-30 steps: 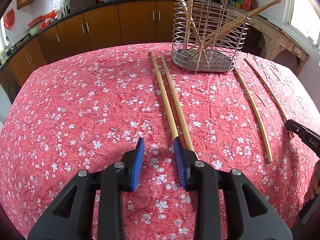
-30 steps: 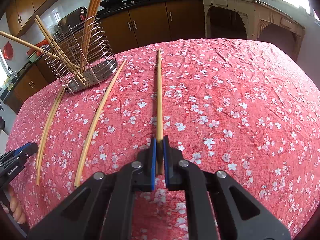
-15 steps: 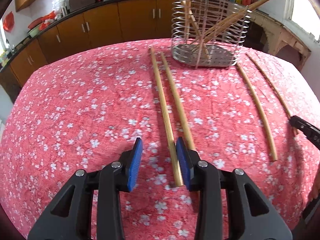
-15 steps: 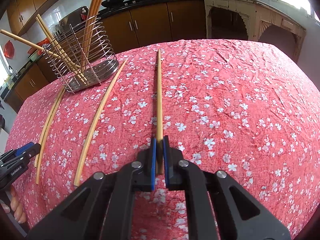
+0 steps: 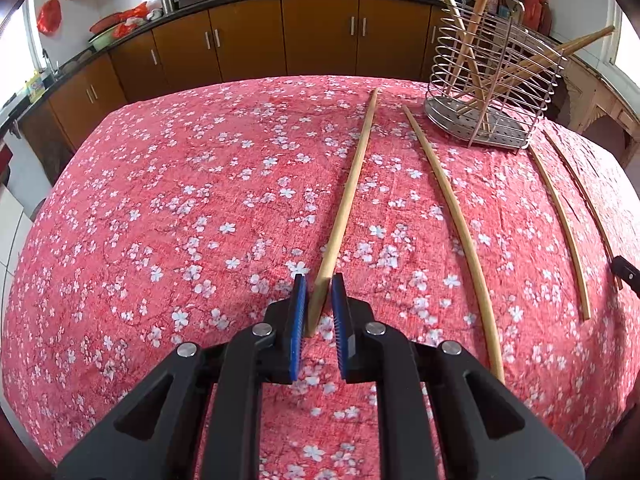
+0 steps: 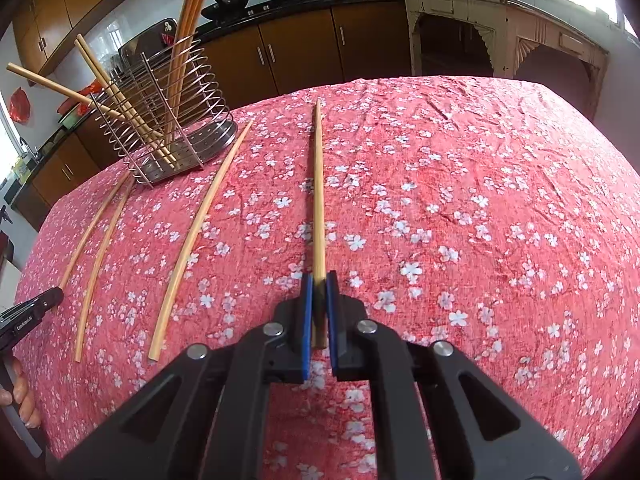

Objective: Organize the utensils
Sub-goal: 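Close the right tool on a chopstick while the left tool grasps another, then lift both chopsticks upright and carry them over the wire holder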

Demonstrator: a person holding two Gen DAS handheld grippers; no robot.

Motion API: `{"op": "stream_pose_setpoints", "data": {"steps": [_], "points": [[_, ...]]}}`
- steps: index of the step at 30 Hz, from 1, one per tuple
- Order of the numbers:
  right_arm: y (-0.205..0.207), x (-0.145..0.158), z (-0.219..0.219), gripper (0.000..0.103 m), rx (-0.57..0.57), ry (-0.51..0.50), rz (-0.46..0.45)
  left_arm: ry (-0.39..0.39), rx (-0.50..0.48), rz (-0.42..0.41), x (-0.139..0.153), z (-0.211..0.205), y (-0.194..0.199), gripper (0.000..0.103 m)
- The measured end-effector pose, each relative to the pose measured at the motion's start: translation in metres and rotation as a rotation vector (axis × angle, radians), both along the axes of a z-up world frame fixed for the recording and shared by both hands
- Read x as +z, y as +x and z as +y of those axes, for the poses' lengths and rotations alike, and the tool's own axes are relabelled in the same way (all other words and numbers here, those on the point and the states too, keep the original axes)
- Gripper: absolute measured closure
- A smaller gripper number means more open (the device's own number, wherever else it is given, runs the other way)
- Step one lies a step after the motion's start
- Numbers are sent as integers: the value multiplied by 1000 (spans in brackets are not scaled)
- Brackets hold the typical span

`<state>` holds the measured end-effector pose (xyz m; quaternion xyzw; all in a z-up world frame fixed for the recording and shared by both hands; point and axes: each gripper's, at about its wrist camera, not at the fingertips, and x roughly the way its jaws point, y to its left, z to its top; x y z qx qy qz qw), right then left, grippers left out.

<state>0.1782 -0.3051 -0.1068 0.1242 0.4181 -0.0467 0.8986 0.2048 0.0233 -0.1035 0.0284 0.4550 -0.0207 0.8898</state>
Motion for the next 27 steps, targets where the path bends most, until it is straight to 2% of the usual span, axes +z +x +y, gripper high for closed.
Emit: {"op": "stream_pose_setpoints", "data": {"steps": [2, 6, 11, 13, 14, 17, 21, 27], "points": [[-2, 0, 0, 95, 1, 2, -1, 6, -2, -2, 0, 0, 0, 88], [-5, -1, 0, 95, 2, 2, -1, 10, -9, -2, 0, -7, 1, 79], [-8, -1, 2, 95, 4, -11, -3, 47, -22, -13, 1, -12, -2, 78], [-8, -1, 1, 95, 5, -9, -4, 55, -35, -15, 1, -15, -2, 83], [-8, 0, 1, 95, 6, -5, -4, 48, -45, -12, 1, -16, -3, 93], [-9, 1, 1, 95, 16, -5, -4, 67, -60, -14, 2, -20, -7, 95], [-20, 8, -1, 95, 19, -18, -36, 45, -72, -31, 7, -15, -16, 96], [-41, 37, -4, 95, 13, -68, -136, 11, -96, -149, 39, -4, -39, 96]]}}
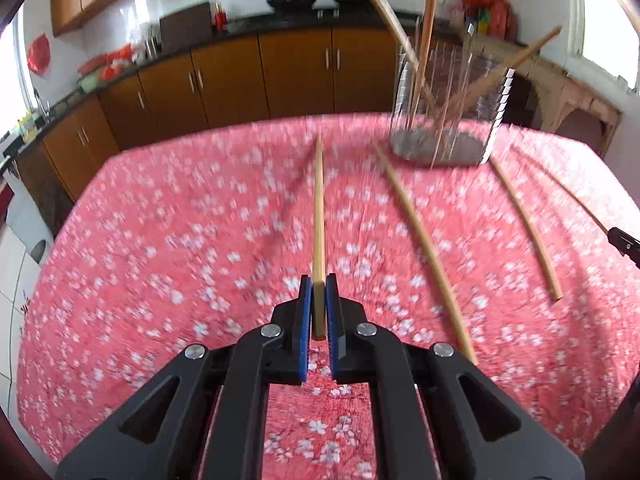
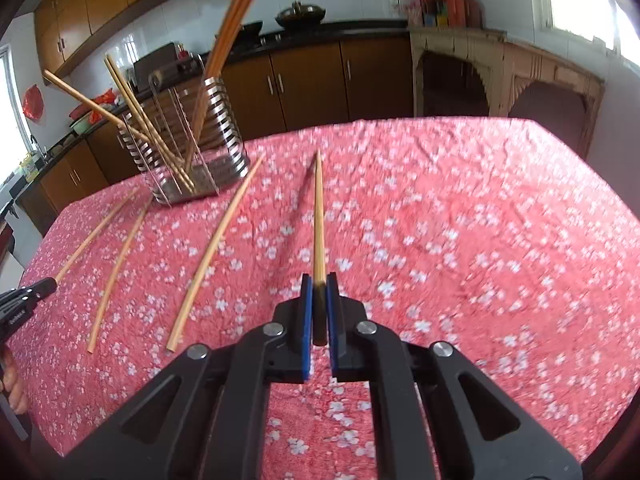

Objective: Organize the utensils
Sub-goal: 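Lift both chopsticks upright and carry them over the wire holder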

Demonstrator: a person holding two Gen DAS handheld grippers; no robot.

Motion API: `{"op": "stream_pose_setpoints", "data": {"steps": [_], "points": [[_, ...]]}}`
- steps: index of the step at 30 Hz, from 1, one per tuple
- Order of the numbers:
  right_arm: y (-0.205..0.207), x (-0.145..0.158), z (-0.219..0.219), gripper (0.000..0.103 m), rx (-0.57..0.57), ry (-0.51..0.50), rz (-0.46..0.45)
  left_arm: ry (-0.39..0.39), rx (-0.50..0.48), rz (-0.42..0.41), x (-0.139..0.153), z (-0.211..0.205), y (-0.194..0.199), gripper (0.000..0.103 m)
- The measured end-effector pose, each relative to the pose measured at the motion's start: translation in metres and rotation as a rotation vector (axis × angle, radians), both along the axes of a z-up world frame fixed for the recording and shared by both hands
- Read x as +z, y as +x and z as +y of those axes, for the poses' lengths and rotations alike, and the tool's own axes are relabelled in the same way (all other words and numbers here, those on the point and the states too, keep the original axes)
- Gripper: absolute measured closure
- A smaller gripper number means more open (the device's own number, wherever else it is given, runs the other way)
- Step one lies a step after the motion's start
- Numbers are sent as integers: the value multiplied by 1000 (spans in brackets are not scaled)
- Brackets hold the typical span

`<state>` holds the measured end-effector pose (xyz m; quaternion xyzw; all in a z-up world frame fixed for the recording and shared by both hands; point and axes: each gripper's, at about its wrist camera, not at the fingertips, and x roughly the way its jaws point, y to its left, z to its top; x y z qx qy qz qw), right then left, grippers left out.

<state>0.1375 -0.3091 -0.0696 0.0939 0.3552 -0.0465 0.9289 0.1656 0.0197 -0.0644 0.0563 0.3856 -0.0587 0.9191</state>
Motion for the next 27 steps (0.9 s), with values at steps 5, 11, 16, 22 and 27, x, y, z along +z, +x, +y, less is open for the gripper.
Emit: {"op": "stream_pose_setpoints", "data": {"steps": [5, 11, 16, 22, 27], "points": [[-15, 33, 0, 95, -3, -64, -114, -45, -11, -136, 44, 6, -19, 96], [-27, 82, 3, 95, 14, -101, -266, -95, 4, -264, 90, 11, -25, 96], [-30, 108, 6, 95, 30, -88, -346, -122, 27, -311, 110, 15, -21, 96], [-25, 131, 6, 95, 53, -45, -398, -137, 55, -340, 124, 19, -17, 96], [-23, 143, 7, 95, 71, -14, -423, -142, 68, -364, 133, 23, -17, 96]]}}
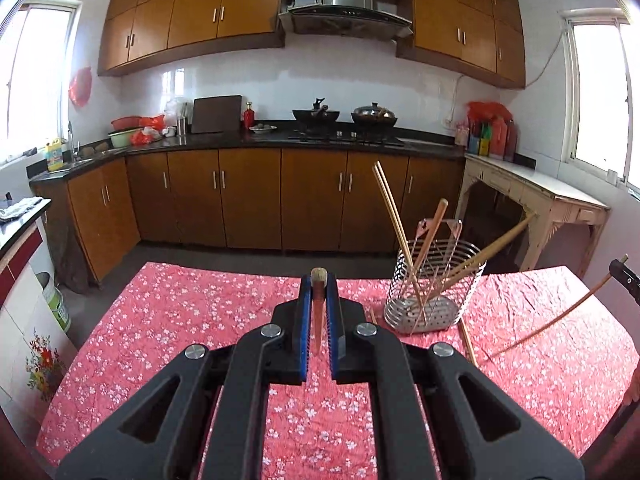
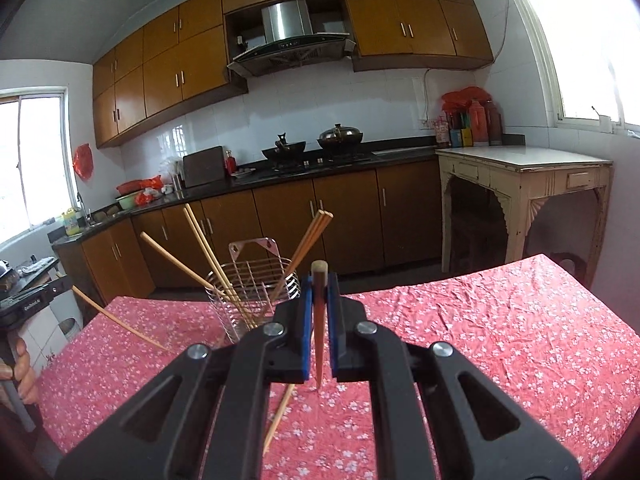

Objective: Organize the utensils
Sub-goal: 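Lift both chopsticks upright and carry them over the wire holder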

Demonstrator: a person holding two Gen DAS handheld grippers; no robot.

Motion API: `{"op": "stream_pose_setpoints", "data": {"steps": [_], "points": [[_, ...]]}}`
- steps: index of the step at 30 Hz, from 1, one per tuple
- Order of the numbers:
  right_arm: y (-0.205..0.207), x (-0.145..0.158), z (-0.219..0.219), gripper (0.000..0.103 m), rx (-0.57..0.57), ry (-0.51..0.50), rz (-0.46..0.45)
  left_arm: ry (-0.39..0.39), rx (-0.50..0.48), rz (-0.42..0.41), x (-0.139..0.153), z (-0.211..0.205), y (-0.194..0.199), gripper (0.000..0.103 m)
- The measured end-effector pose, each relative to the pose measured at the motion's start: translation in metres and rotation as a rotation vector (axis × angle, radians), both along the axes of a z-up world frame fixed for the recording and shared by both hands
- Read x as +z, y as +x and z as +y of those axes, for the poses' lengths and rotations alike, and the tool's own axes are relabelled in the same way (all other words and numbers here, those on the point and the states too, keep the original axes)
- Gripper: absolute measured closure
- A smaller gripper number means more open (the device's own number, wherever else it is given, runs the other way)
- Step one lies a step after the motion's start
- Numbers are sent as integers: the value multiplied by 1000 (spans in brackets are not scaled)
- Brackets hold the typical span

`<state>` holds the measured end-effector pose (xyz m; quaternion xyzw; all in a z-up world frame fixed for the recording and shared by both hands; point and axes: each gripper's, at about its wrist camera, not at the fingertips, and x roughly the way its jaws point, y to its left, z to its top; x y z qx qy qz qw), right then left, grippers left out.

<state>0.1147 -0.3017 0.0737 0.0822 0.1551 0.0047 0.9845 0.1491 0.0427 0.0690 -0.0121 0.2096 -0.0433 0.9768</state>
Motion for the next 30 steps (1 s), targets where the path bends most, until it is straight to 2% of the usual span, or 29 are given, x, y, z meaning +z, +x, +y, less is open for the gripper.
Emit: {"op": "stream_pose_setpoints", "data": {"steps": [9, 25, 30], "points": [[6, 9, 9, 95, 27, 7, -10, -4, 7, -19, 13, -3, 5, 96], [6, 14, 10, 95, 45, 16, -19, -21, -44, -24, 24, -17, 3, 96], [3, 34, 9, 95, 80, 41, -52, -35, -88, -37, 39, -34, 0, 96]]}}
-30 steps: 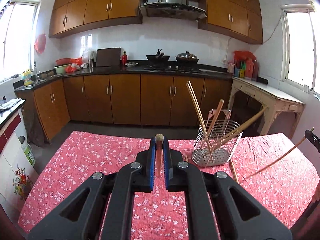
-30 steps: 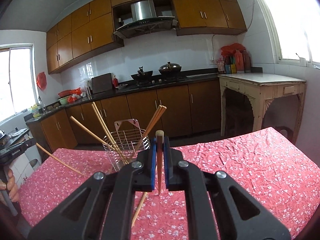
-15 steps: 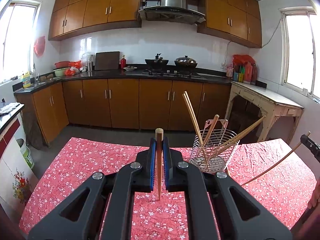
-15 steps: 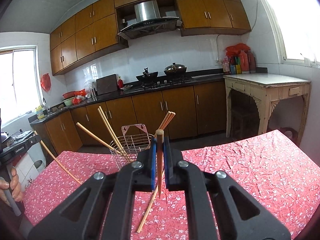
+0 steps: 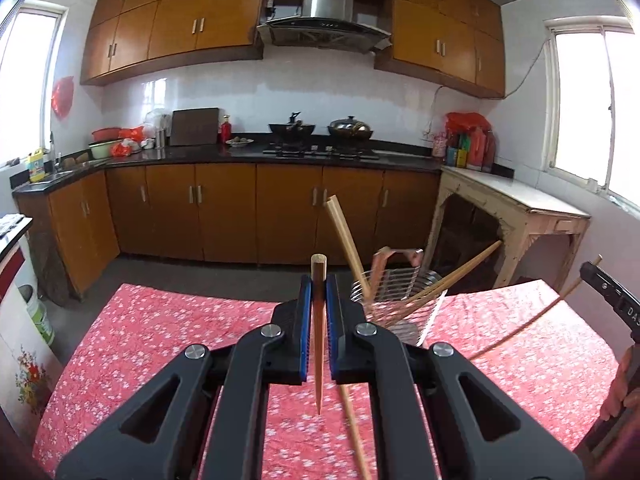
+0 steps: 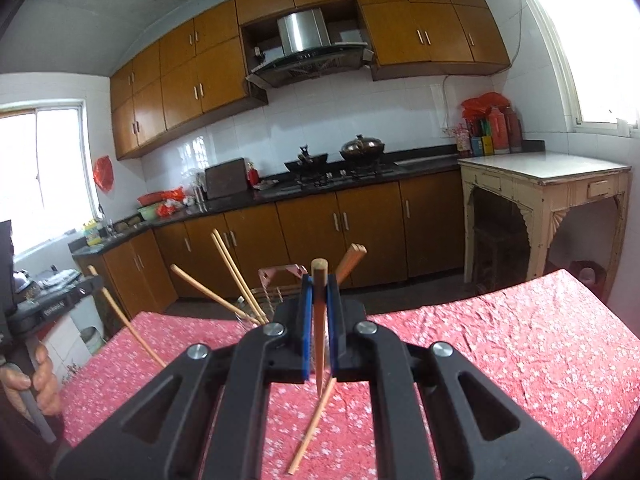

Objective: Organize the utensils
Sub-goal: 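Lift both chopsticks upright and carry them over the wire holder, then lower the chopsticks into the wire holder and open both tools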

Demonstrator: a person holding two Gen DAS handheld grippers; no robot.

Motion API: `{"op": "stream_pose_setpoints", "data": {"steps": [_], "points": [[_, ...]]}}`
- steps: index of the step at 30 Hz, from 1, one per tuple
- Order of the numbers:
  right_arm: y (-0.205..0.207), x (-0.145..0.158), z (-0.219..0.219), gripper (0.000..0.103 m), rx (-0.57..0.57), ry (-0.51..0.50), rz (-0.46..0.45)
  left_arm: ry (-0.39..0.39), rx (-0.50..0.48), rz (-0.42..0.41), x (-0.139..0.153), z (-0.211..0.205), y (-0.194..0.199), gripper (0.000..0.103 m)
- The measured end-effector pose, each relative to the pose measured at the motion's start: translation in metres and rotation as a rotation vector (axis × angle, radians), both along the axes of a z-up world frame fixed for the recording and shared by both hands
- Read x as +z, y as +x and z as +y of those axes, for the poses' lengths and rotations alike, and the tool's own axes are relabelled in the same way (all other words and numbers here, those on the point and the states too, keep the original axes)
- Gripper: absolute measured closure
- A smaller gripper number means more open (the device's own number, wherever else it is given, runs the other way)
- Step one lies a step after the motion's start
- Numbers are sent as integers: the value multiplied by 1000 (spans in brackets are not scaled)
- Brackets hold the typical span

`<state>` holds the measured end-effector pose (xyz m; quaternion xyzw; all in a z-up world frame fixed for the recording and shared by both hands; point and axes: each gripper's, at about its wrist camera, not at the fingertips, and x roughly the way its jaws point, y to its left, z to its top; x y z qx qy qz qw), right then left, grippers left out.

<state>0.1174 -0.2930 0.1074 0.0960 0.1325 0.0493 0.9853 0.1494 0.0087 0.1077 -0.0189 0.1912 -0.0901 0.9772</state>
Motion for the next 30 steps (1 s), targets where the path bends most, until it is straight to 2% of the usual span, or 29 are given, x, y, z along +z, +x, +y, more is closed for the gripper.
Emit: {"op": "stream_pose_setpoints", "data": {"steps": [6, 9, 15, 19, 22, 26, 30], "points": [[-3, 39, -1, 95, 43, 27, -77, -33, -68, -48, 34, -31, -5, 96], [1, 59, 0, 95, 46, 22, -122, -35, -72, -84, 52, -47, -4, 96], [22, 88, 3, 95, 49, 23, -164, -61, -20, -185, 94, -74, 14, 96], [45, 96, 9, 95, 49, 4, -157, -75, 29, -244, 108, -81, 33, 96], [70, 94, 12, 95, 57, 4, -124, -78, 68, -261, 107, -83, 52, 96], [100, 83, 7, 95, 74, 43, -61, -85, 110, -241, 95, -81, 81, 96], [123, 66, 4, 95, 84, 63, 2, -112, 125, -172, 81, -74, 105, 96]]}}
